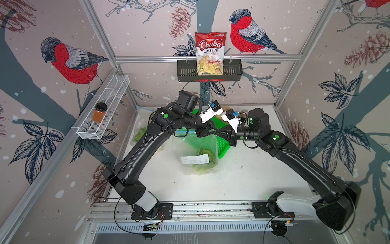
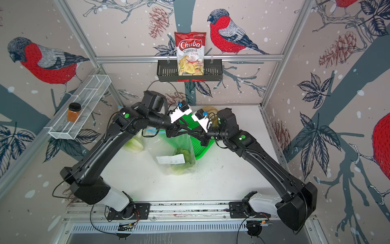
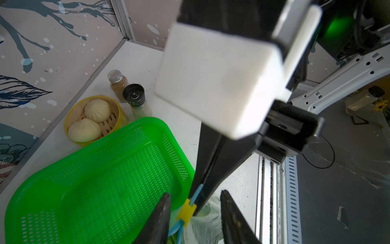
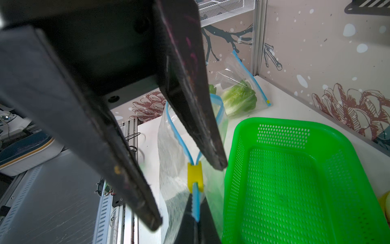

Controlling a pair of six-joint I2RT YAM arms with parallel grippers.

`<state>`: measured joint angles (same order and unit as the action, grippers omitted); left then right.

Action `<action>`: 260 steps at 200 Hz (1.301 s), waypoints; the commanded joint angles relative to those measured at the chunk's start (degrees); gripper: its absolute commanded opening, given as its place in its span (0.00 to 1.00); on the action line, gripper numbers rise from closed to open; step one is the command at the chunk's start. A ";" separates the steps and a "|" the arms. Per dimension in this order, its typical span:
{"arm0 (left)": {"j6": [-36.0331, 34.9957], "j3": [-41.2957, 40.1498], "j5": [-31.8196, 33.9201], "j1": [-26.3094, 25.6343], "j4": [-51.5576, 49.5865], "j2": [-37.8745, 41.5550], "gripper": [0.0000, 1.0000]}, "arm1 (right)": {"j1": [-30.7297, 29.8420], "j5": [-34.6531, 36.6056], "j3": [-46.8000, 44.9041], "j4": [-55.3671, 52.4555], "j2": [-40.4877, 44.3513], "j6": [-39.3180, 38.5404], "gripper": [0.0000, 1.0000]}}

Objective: Put the chinese cabbages into a zipper bag and zip it
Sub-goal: Zip the zipper on the zipper food storage bag.

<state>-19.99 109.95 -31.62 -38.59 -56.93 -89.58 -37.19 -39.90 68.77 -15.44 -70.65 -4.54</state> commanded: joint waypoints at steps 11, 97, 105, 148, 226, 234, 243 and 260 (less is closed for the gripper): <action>-1.09 -1.54 0.10 -0.17 -1.43 0.82 0.38 | 0.28 -0.78 0.73 0.59 0.08 -1.00 0.00; -1.54 -2.65 3.80 -0.17 -1.95 0.72 0.18 | 0.54 -1.55 0.92 0.26 -0.19 -1.27 0.00; -1.55 -2.39 4.48 -0.17 -1.83 0.64 0.18 | 0.56 -1.69 0.92 0.17 -0.34 -1.18 0.00; -1.70 -1.32 4.78 -0.17 -1.78 0.28 0.05 | 0.76 -1.66 1.19 0.15 -0.28 -1.27 0.00; -1.55 -0.09 3.93 -0.17 -3.13 0.37 0.00 | 1.24 -2.53 1.63 2.84 -2.42 0.10 0.23; -1.60 -0.02 3.79 -0.17 -3.24 0.29 0.00 | 1.24 -2.70 1.70 2.95 -2.64 0.10 0.22; -1.48 0.21 3.48 -0.17 -3.51 0.12 0.00 | 1.24 -2.87 1.72 3.23 -2.81 0.29 0.22; -1.20 0.44 3.11 -0.17 -3.41 0.11 0.00 | 1.24 -3.58 1.75 3.84 -3.07 0.80 0.17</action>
<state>-21.32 109.69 -27.00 -38.74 -60.55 -89.47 -35.94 -41.80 70.06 -14.52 -73.43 -4.49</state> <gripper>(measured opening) 0.073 0.208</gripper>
